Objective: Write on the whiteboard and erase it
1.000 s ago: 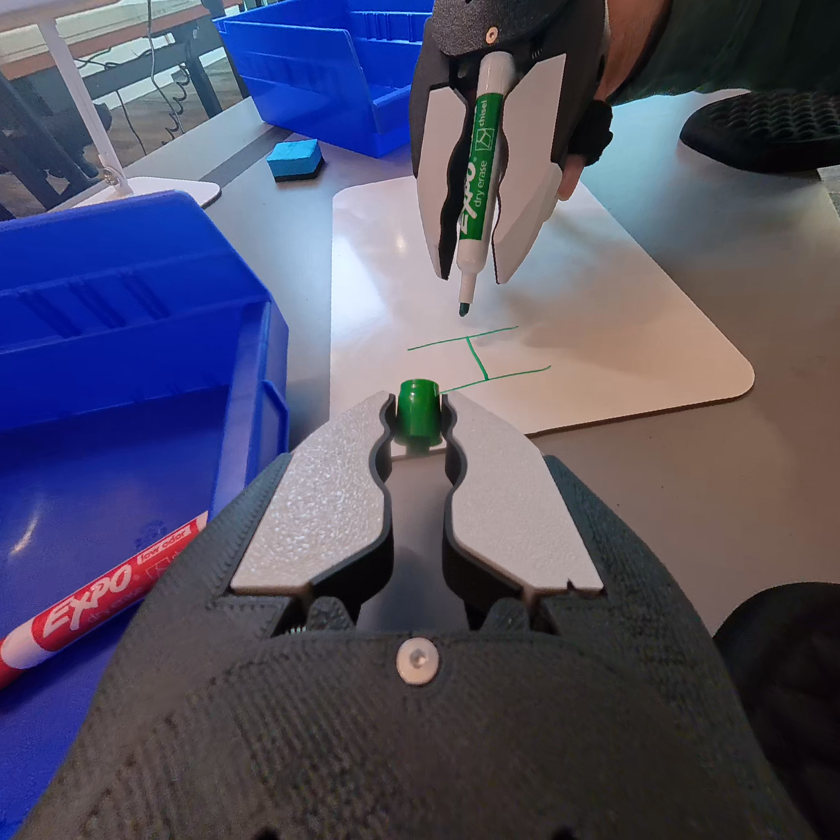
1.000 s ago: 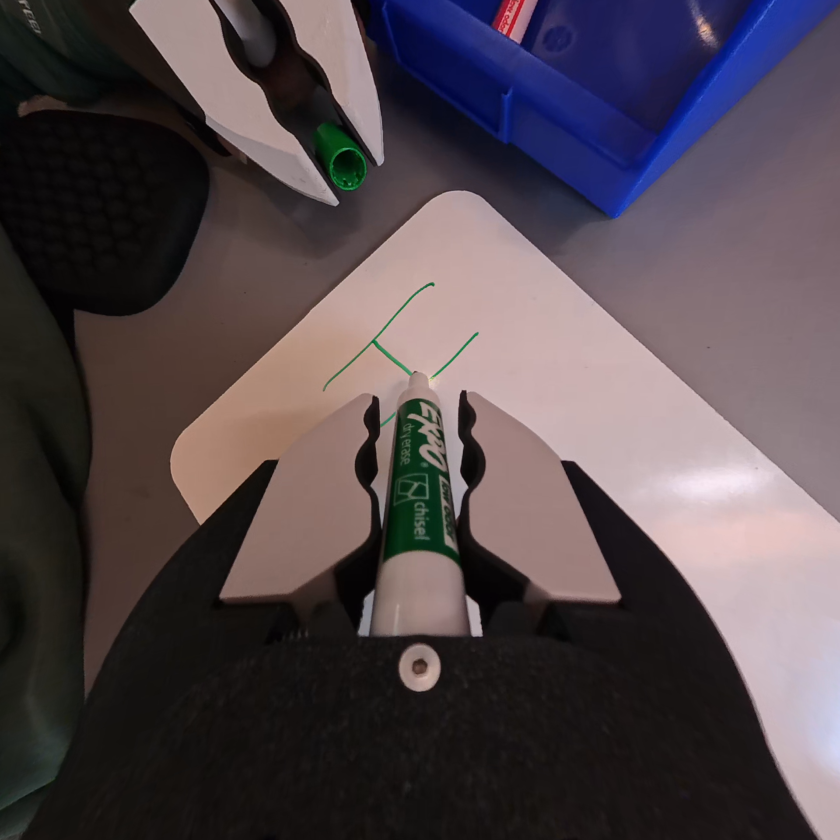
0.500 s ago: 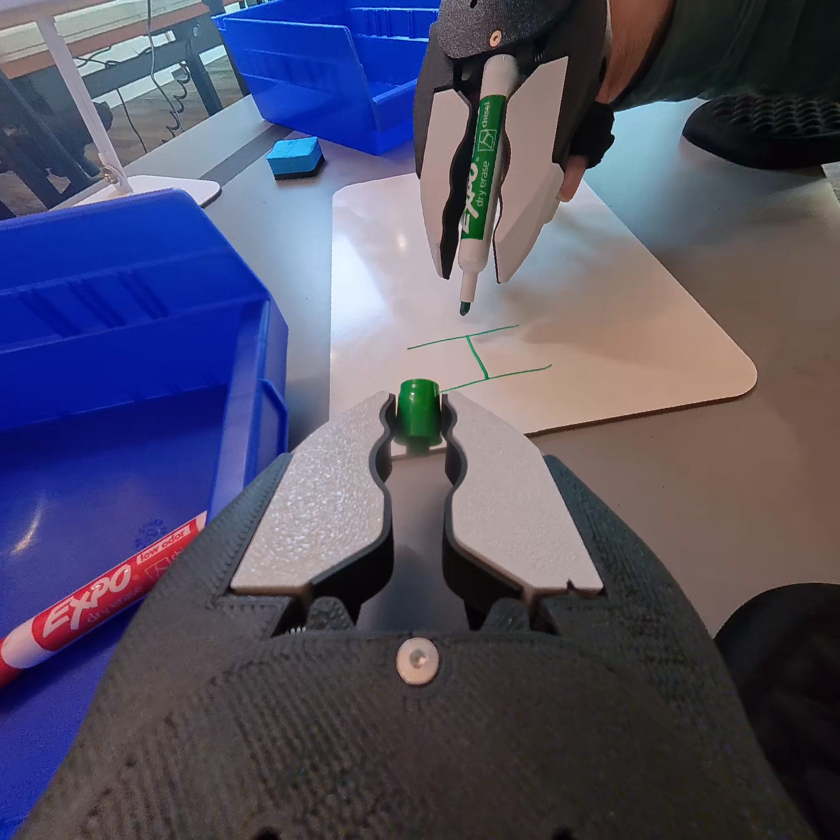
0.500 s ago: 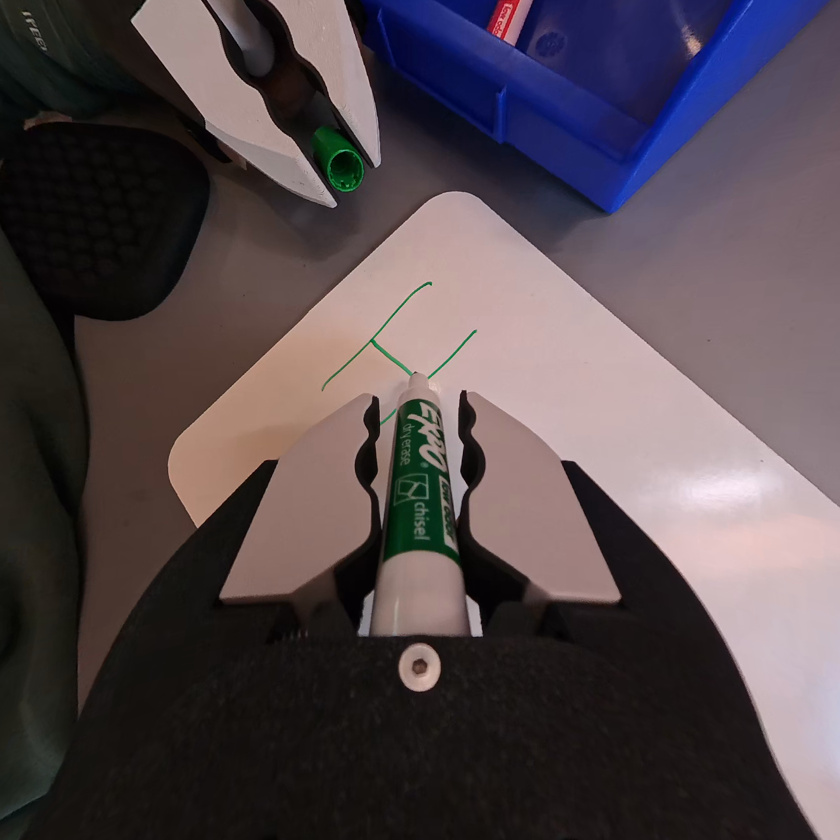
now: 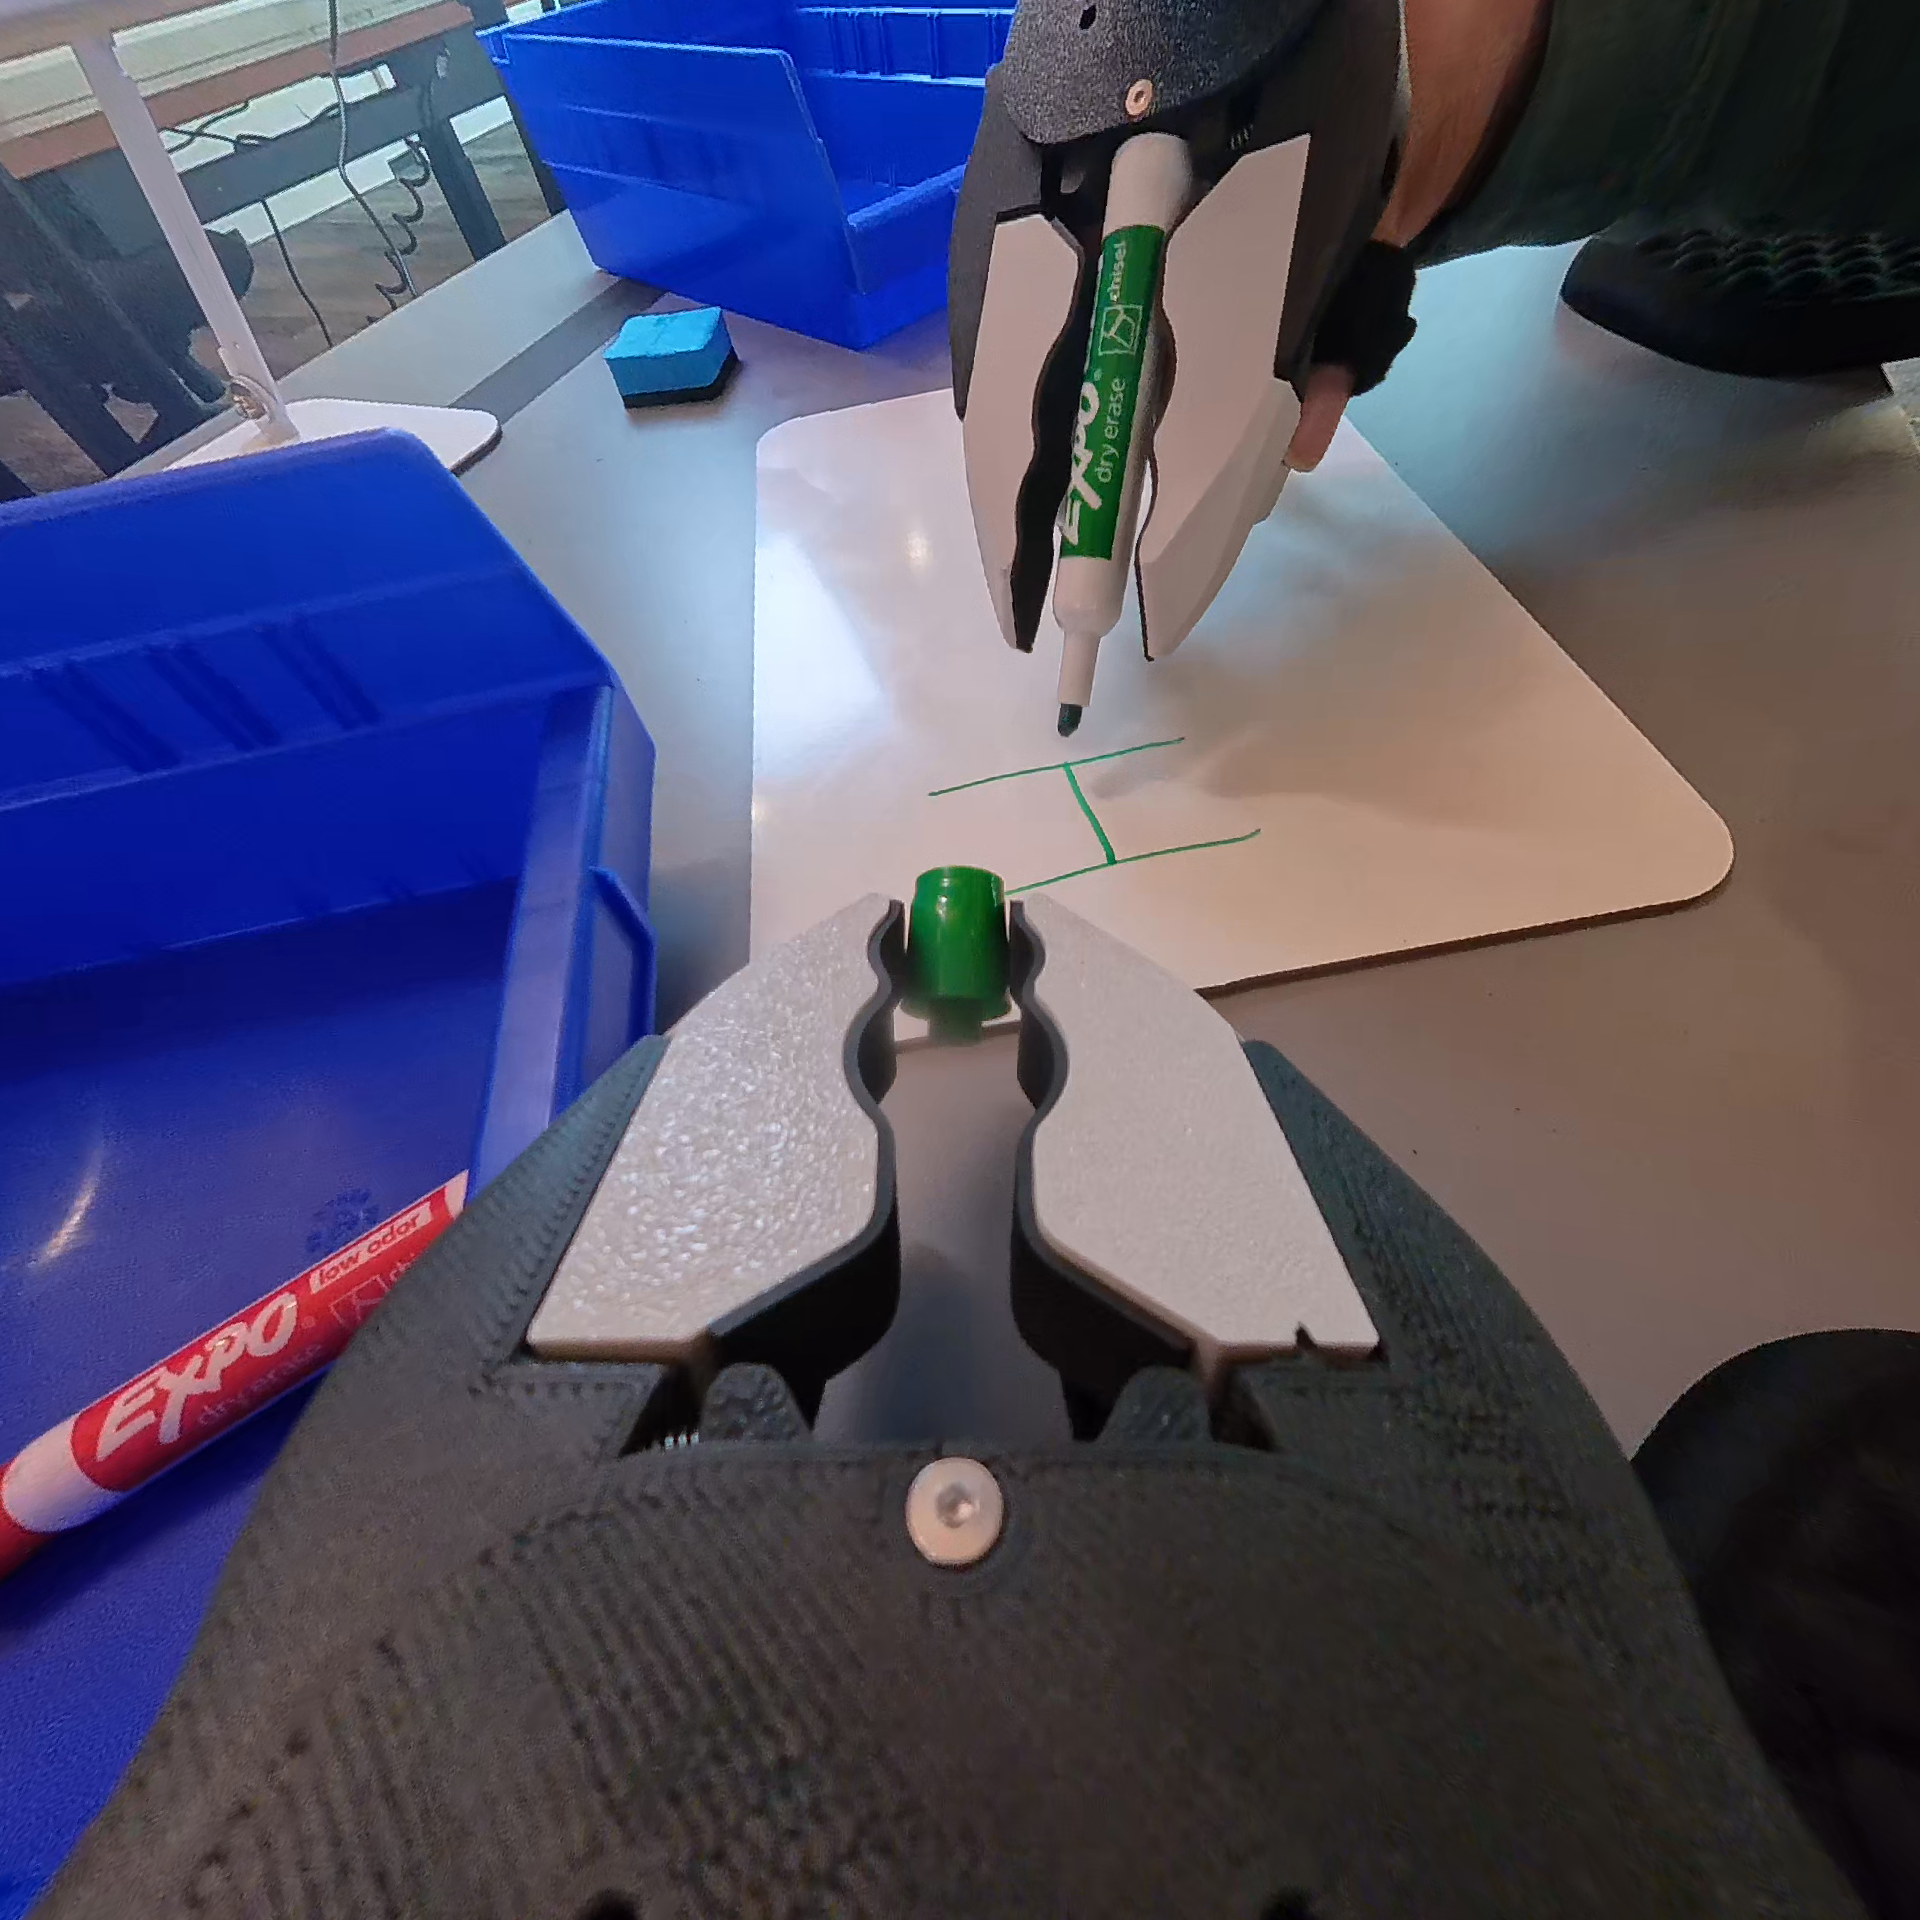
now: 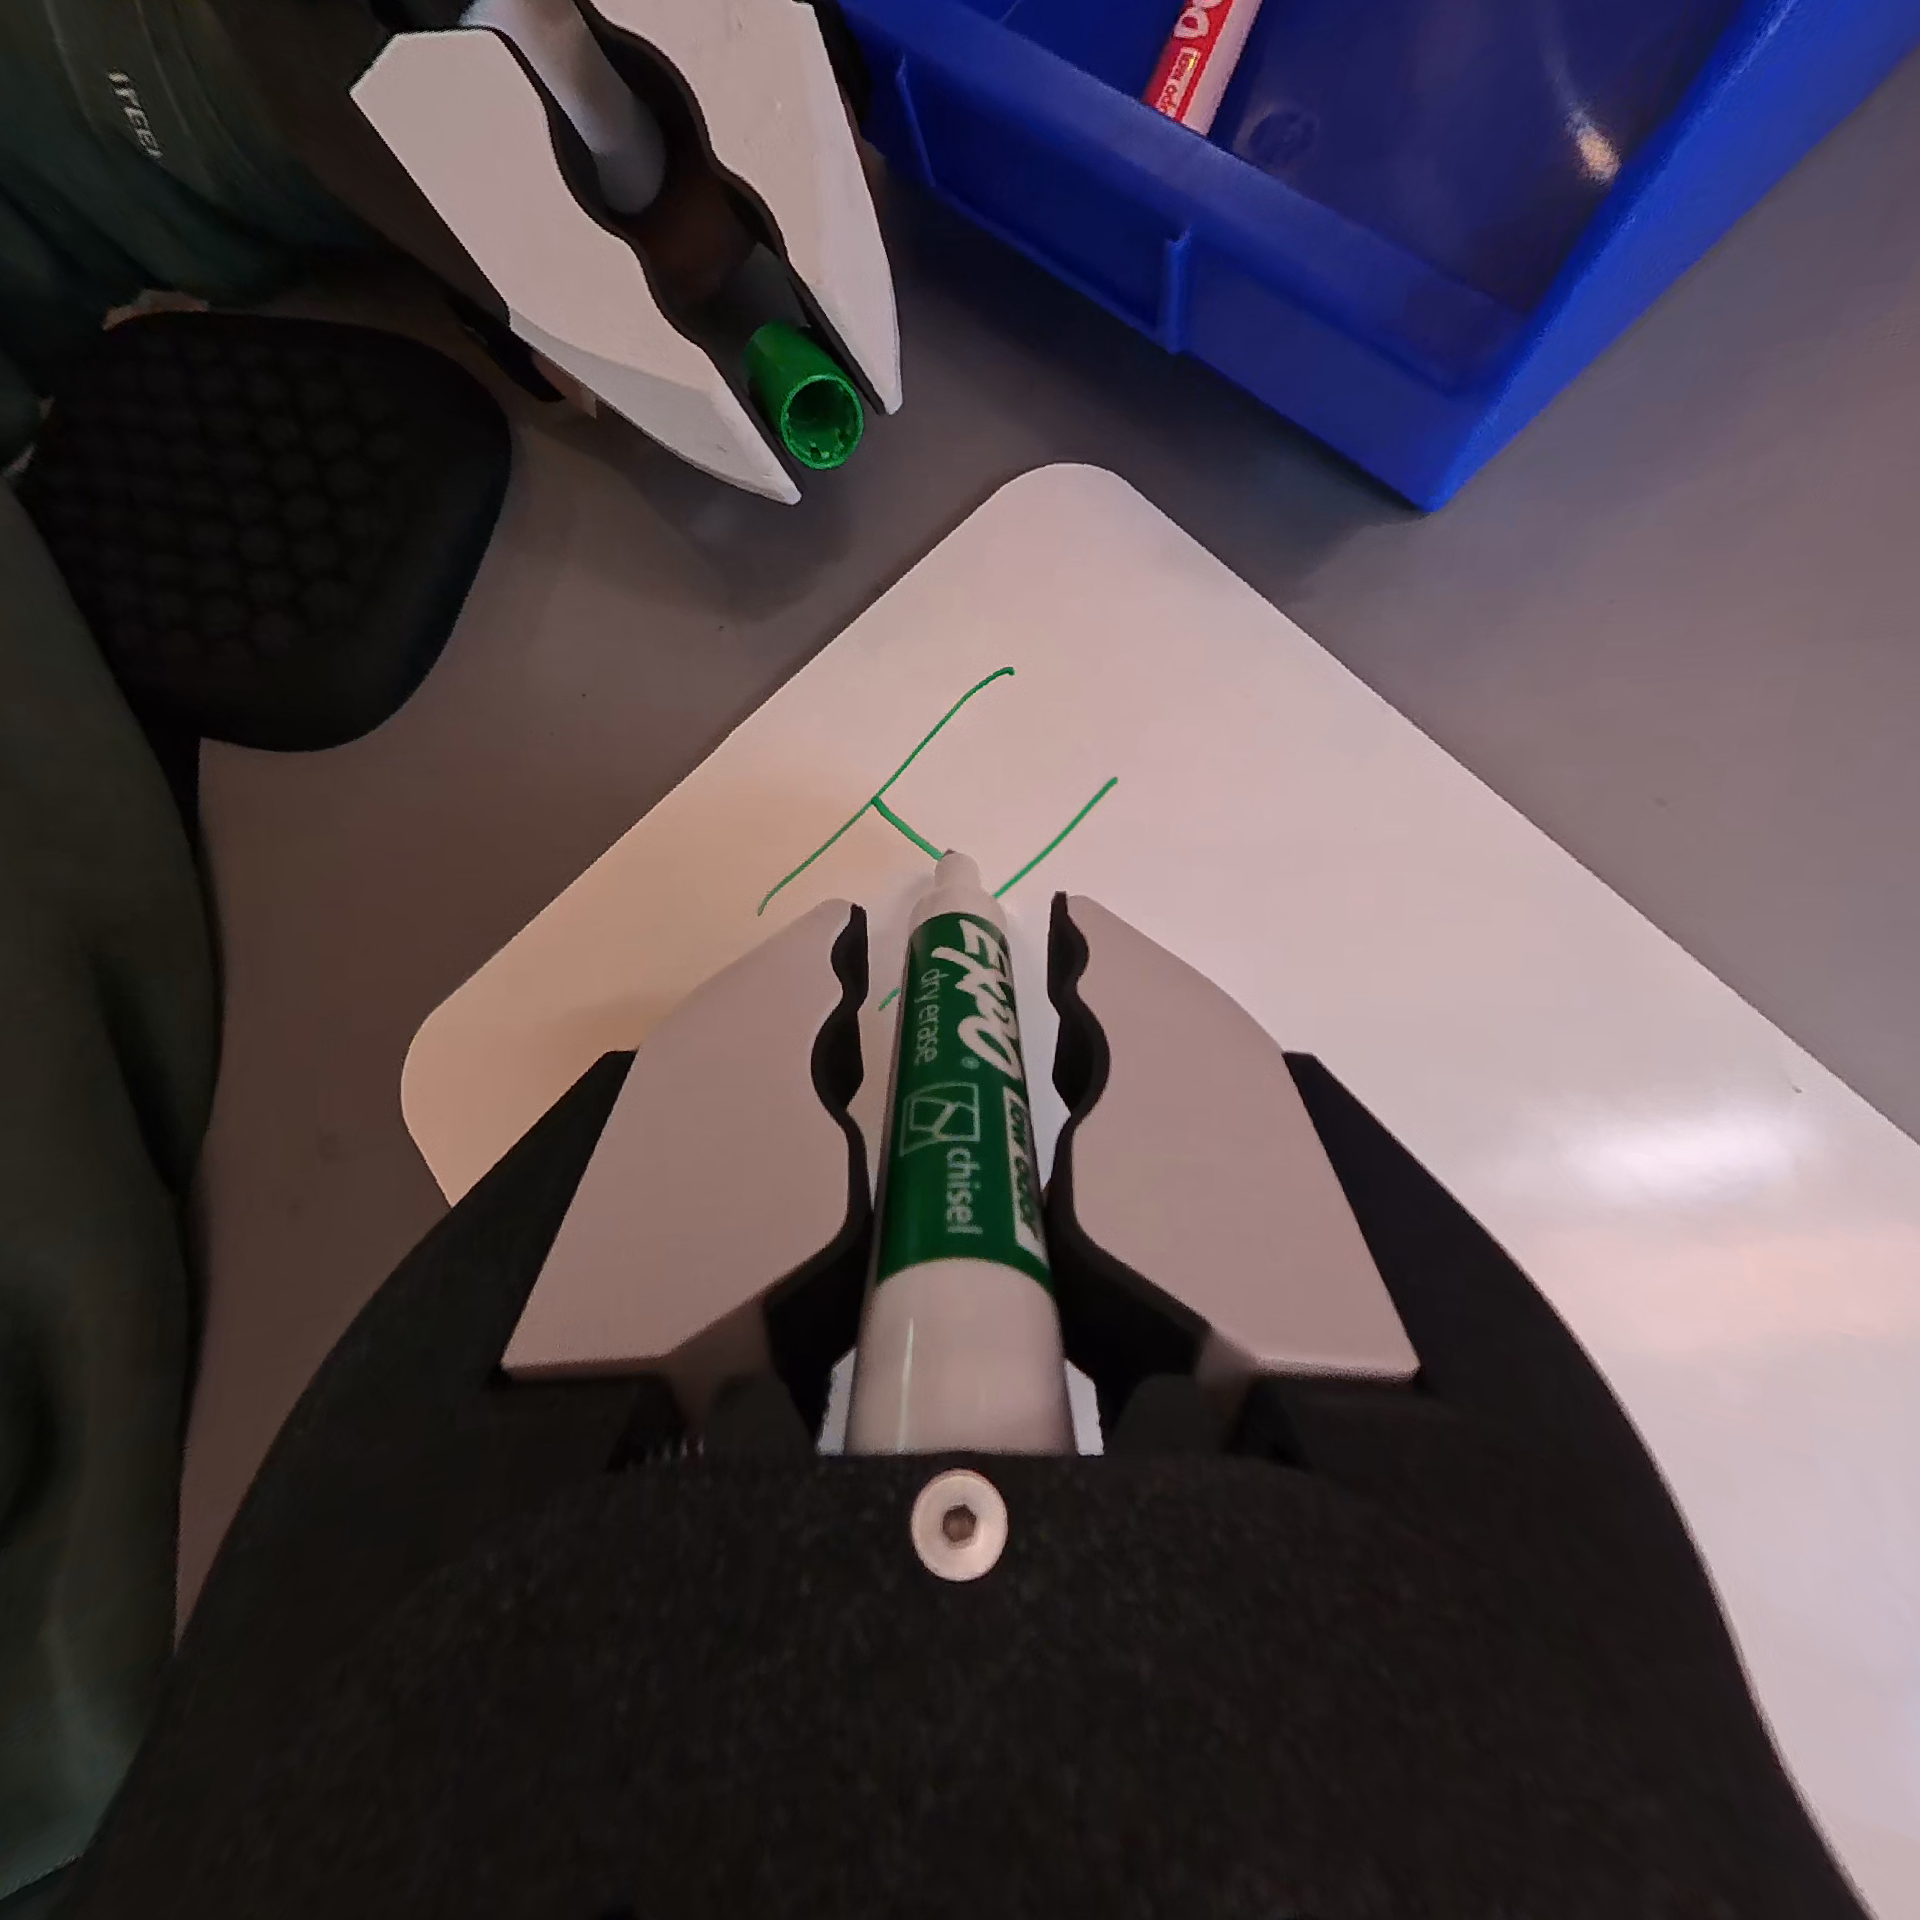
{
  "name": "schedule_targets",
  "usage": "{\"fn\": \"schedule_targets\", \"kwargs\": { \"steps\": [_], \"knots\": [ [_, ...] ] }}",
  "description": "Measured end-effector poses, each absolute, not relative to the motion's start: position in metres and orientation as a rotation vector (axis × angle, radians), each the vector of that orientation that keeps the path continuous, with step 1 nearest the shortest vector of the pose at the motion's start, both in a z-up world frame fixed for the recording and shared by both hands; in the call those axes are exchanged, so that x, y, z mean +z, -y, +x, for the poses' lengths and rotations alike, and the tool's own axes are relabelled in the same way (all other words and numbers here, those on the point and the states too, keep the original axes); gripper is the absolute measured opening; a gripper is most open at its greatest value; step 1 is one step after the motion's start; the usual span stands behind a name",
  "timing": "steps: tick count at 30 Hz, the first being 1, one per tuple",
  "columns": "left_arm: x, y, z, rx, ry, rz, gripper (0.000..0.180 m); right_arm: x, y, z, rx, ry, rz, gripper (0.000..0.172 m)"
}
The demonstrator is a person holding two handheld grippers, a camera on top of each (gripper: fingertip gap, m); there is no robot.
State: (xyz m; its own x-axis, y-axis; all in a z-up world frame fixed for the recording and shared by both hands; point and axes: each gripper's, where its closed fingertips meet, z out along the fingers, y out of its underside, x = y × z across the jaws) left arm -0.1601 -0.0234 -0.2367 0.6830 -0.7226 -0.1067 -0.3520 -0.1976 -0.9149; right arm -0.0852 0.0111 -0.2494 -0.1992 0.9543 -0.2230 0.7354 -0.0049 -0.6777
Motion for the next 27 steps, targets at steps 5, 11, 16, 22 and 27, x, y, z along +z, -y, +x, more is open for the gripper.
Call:
{"fn": "schedule_targets", "kwargs": {
  "steps": [5,11,16,22,27],
  "knots": [
    [-0.237,0.024,-0.16,-0.423,-0.857,-1.803,0.019,-0.249,-0.007,-0.089,1.024,1.987,-1.745,0.036],
    [-0.237,0.024,-0.16,-0.422,-0.86,-1.805,0.019,-0.248,-0.005,-0.092,1.029,1.991,-1.739,0.034],
    [-0.237,0.023,-0.16,-0.419,-0.855,-1.806,0.019,-0.243,0.002,-0.107,1.022,1.991,-1.743,0.034],
    [-0.24,0.021,-0.164,-0.383,-0.841,-1.832,0.019,-0.252,0.019,-0.137,0.924,2.103,-1.753,0.035],
    [-0.237,0.021,-0.166,-0.378,-0.841,-1.827,0.019,-0.255,0.015,-0.138,0.907,2.124,-1.773,0.035]
  ]
}}
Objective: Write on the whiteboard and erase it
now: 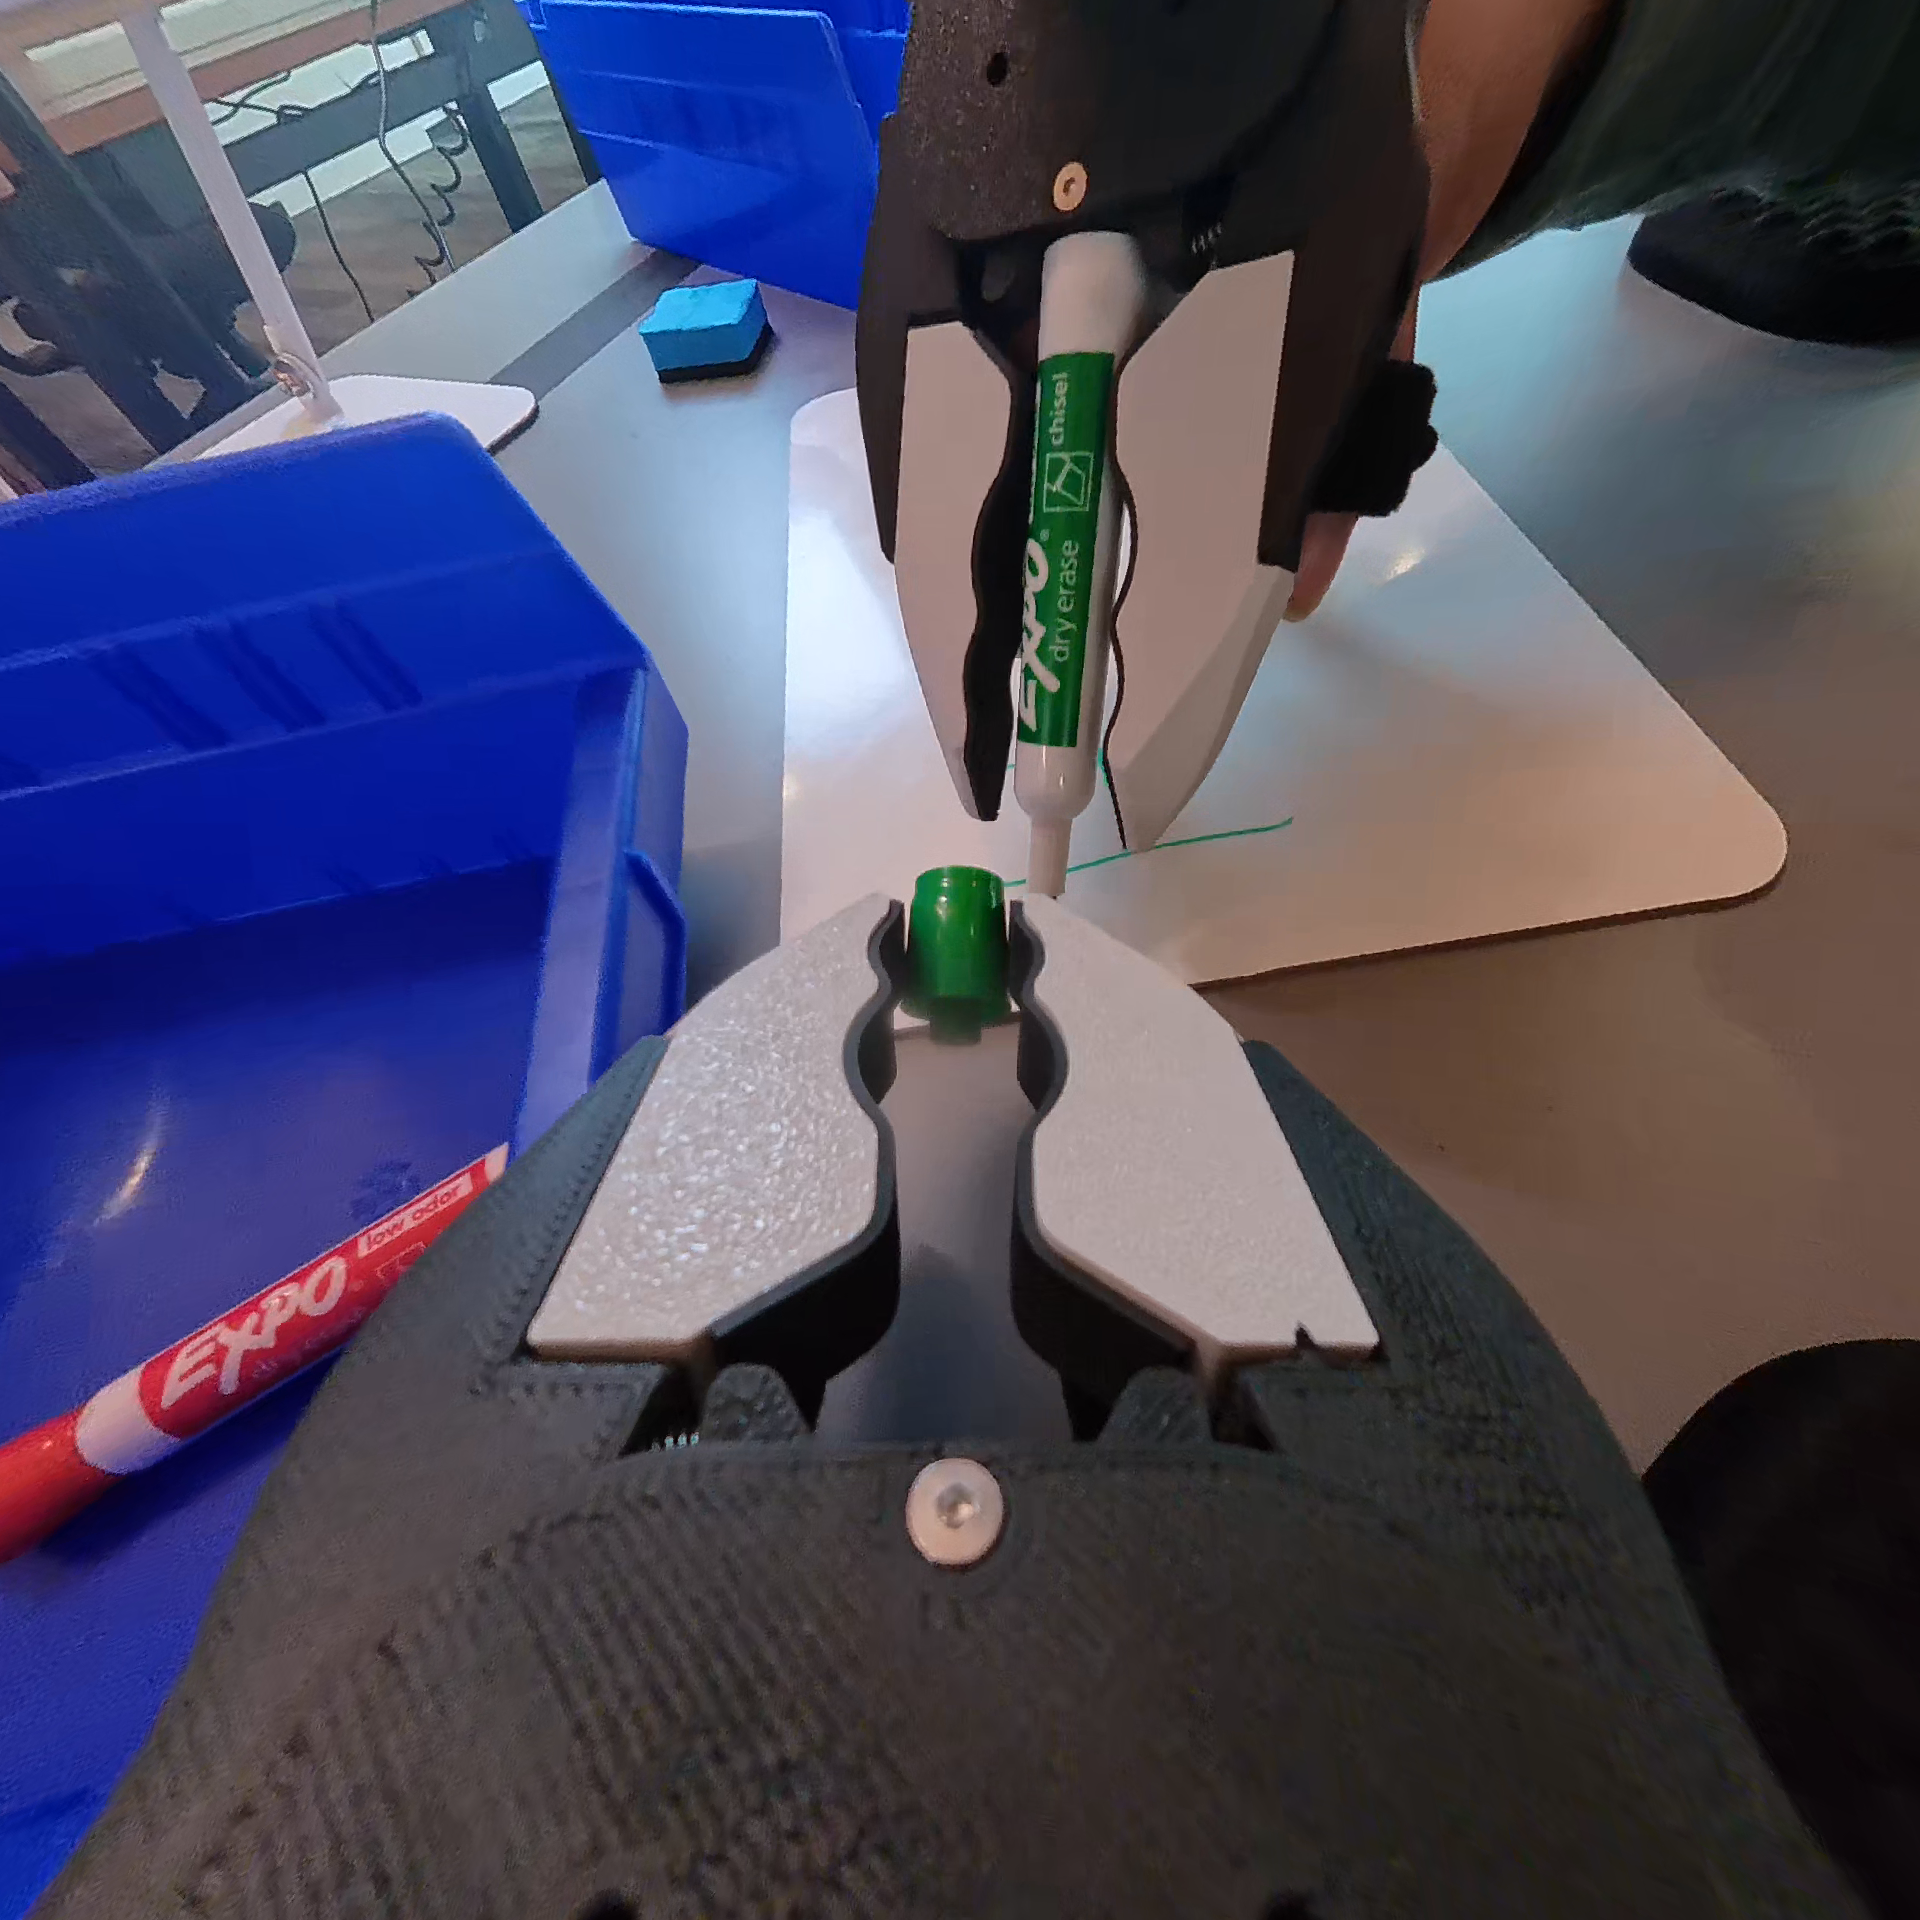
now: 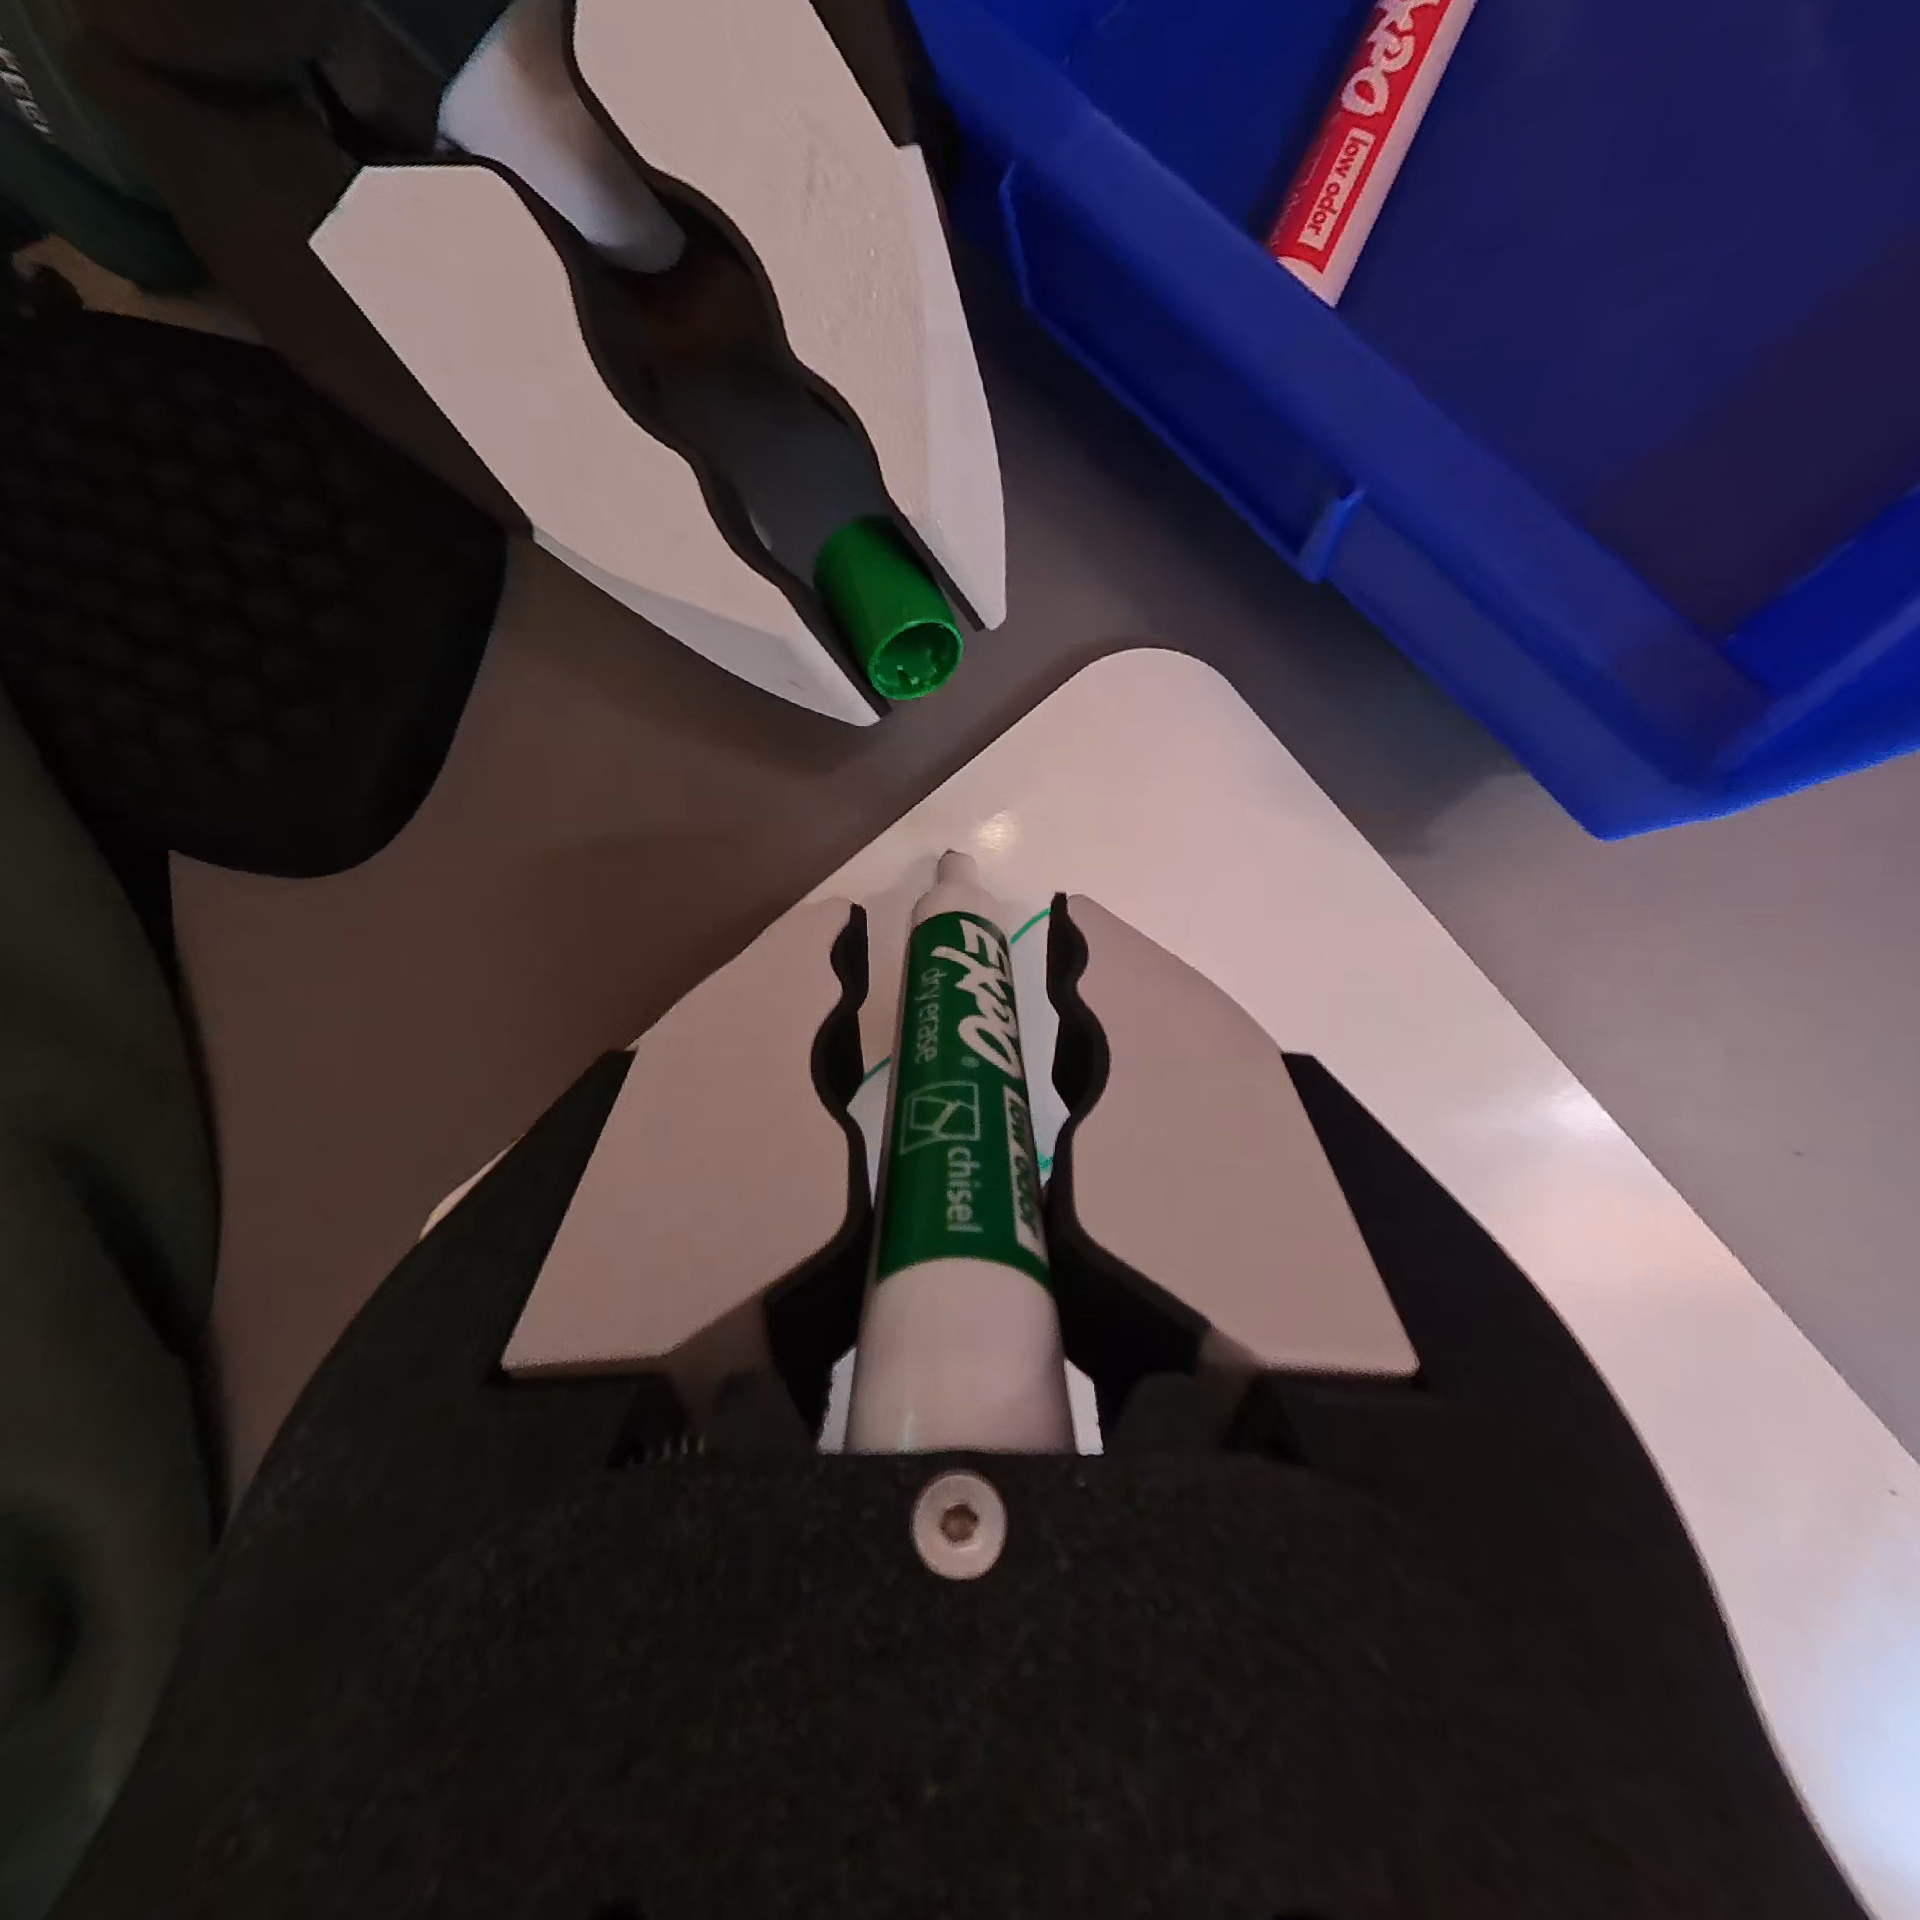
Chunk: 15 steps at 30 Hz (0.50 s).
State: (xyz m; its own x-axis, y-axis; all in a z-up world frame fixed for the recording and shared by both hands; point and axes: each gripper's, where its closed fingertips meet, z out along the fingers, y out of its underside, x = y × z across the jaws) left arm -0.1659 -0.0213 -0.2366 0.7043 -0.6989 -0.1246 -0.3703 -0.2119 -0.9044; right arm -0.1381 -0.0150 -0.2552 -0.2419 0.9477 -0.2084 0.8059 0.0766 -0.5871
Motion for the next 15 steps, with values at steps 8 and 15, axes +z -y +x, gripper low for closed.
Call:
{"fn": "schedule_targets", "kwargs": {
  "steps": [8,15],
  "knots": [
    [-0.238,0.022,-0.165,-0.372,-0.847,-1.828,0.019,-0.26,0.009,-0.139,0.86,2.142,-1.786,0.036],
    [-0.236,0.021,-0.166,-0.368,-0.842,-1.824,0.019,-0.263,0.014,-0.149,0.867,2.179,-1.762,0.034]
  ]
}}
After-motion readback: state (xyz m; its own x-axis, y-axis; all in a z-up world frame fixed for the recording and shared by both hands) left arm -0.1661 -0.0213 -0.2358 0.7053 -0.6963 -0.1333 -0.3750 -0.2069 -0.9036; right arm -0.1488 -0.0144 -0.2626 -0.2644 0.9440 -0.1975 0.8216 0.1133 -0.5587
